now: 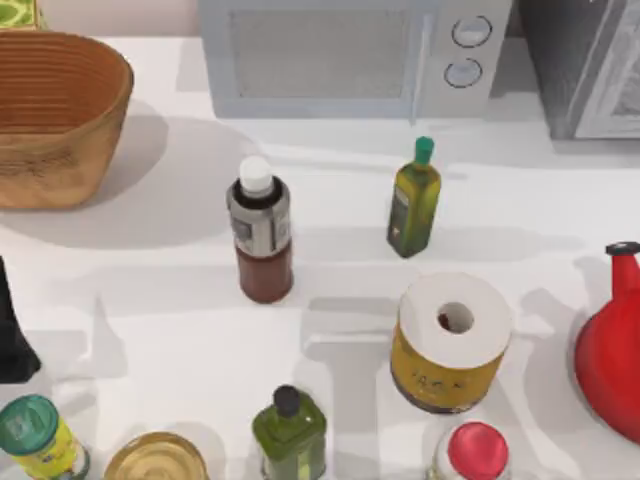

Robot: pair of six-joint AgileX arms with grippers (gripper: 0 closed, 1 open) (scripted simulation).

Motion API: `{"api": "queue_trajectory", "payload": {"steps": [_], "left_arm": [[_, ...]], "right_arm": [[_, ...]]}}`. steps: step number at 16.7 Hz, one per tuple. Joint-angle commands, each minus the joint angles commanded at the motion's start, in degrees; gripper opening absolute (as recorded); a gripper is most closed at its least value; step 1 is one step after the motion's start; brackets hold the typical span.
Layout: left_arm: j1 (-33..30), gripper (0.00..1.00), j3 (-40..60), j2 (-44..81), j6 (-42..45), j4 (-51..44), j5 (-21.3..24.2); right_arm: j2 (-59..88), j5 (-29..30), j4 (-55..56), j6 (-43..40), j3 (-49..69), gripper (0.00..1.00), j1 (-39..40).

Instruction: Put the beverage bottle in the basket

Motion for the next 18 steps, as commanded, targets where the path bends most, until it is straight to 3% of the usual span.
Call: {"api": "queue_trajectory", "payload": {"steps": [4,8,18], "left_arm": [[-0.1,1.00,0.5,1.7,0.2,1.5,0.6],[-0.6,1.00,3.0,12.1,1.4,10.1,4.3],[-5.5,1.00,13.3,62.0,4.2,49.5,19.8]], "right_arm": [[0.0,0.0,0.0,0.0,0.0,1.00,0.0],[0.0,0.0,0.0,0.0,0.0,1.00,0.0],[0.0,0.0,0.0,0.0,0.0,1.00,0.0]]}}
